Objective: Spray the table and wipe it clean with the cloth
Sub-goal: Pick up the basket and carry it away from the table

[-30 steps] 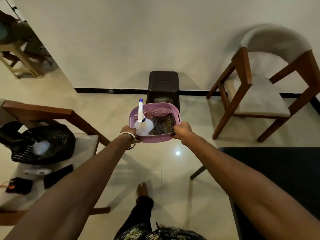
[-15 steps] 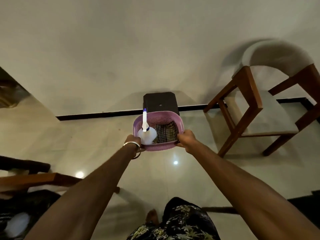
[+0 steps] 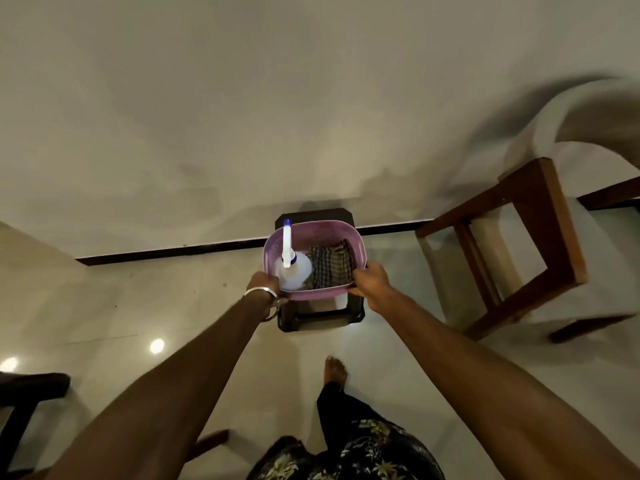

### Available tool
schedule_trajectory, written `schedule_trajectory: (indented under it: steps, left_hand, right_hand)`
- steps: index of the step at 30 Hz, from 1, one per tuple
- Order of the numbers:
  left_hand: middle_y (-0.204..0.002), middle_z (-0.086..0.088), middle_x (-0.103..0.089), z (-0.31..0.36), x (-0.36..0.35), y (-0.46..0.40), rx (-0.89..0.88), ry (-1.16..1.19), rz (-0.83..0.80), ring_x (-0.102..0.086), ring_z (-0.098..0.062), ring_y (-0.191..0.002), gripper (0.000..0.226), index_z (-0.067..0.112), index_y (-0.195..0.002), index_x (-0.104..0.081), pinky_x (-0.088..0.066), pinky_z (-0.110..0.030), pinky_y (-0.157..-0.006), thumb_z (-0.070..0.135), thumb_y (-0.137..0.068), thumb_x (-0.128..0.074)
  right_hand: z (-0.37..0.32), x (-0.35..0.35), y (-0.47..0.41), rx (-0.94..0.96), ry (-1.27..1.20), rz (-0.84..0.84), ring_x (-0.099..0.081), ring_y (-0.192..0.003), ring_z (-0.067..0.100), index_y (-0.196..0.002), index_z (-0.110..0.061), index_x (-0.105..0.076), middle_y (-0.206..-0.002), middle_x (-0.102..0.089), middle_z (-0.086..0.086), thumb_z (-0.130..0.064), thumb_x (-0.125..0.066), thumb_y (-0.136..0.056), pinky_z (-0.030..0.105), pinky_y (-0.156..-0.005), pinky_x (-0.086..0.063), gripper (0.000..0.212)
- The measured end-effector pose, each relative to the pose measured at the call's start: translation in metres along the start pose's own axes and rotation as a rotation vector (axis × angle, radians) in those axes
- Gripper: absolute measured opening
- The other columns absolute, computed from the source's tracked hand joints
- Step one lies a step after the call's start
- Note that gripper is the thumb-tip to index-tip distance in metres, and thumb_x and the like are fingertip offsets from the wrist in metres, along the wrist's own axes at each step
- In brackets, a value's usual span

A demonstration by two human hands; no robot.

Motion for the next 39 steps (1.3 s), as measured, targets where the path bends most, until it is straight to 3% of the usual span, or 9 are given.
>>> schedule_trajectory:
  steps: [3, 7, 11, 16, 22, 33, 39]
  left_hand:
    - [-0.113, -0.028, -0.059, 0.019, -0.02, -0.041, 0.01, 0.02, 0.009, -0.064, -0.044, -0.082, 0.026, -0.01, -0.115, -0.055, -0.056, -0.059, -0.076, 0.004, -0.095, -0.045]
    - [-0.103, -0.023, -0.06, 0.036, -0.041, -0.089, 0.028, 0.044, 0.007, -0.06, -0.033, -0.067, 0.015, -0.004, -0.103, -0.058, -0.057, -0.038, -0.049, 0.002, -0.095, -0.048]
    - [-0.106, -0.026, -0.06, 0.044, -0.055, -0.139, 0.082, 0.048, 0.01, -0.061, -0.039, -0.078, 0.024, -0.009, -0.113, -0.057, -0.058, -0.042, -0.06, 0.005, -0.095, -0.05]
    - [-0.117, -0.028, -0.059, 0.045, -0.07, -0.202, 0.138, 0.053, -0.005, -0.06, -0.041, -0.095, 0.015, 0.002, -0.108, -0.057, -0.057, -0.041, -0.064, 0.003, -0.094, -0.05]
    - [-0.116, -0.028, -0.06, 0.031, -0.081, -0.25, 0.145, 0.068, -0.009, -0.061, -0.037, -0.089, 0.021, 0.002, -0.113, -0.058, -0.055, -0.039, -0.06, 0.003, -0.093, -0.051]
    - [-0.119, -0.026, -0.06, 0.021, -0.087, -0.273, 0.195, 0.098, 0.014, -0.061, -0.044, -0.103, 0.033, 0.002, -0.122, -0.057, -0.054, -0.039, -0.059, 0.001, -0.09, -0.057]
    - [-0.122, -0.026, -0.058, 0.017, -0.086, -0.275, 0.207, 0.134, 0.007, -0.058, -0.045, -0.108, 0.035, 0.002, -0.124, -0.056, -0.055, -0.043, -0.068, 0.002, -0.089, -0.06]
  right_hand:
    - [-0.018, -0.004, -0.047, -0.024, -0.006, 0.015, -0.066, -0.105, 0.034, -0.126, -0.002, -0.057, -0.119, -0.063, 0.02, 0.003, -0.045, -0.098, 0.047, -0.081, -0.062, 0.031]
    - [-0.029, -0.013, -0.105, -0.059, 0.019, 0.038, -0.068, -0.1, 0.033, -0.124, -0.004, -0.059, -0.115, -0.064, 0.018, 0.003, -0.043, -0.097, 0.043, -0.078, -0.063, 0.031]
    - [-0.029, -0.028, -0.156, -0.111, 0.044, 0.049, -0.069, -0.097, 0.033, -0.121, -0.006, -0.061, -0.112, -0.067, 0.018, 0.001, -0.048, -0.096, 0.045, -0.077, -0.063, 0.029]
    - [-0.023, -0.046, -0.211, -0.147, 0.022, 0.063, -0.066, -0.098, 0.029, -0.123, -0.01, -0.062, -0.108, -0.066, 0.013, -0.004, -0.052, -0.097, 0.028, -0.061, -0.058, 0.028]
    - [-0.004, -0.061, -0.252, -0.197, -0.056, 0.075, -0.066, -0.102, 0.03, -0.123, -0.014, -0.061, -0.112, -0.066, 0.011, -0.005, -0.057, -0.097, 0.043, -0.085, -0.061, 0.027]
    - [0.008, -0.068, -0.267, -0.207, -0.089, 0.07, -0.066, -0.101, 0.026, -0.115, -0.017, -0.062, -0.108, -0.068, 0.007, -0.011, -0.064, -0.095, 0.046, -0.09, -0.059, 0.022]
    - [0.011, -0.067, -0.266, -0.194, -0.06, 0.061, -0.065, -0.105, 0.026, -0.118, -0.018, -0.061, -0.112, -0.067, 0.007, -0.01, -0.065, -0.094, 0.046, -0.092, -0.058, 0.025]
Point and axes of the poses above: each hand's wrist, its own y-axis away from the middle knuckle, its own x-axis out of the back of the hand, z = x × y, the point moved 3 cm from there along -y, towards the middle knuckle
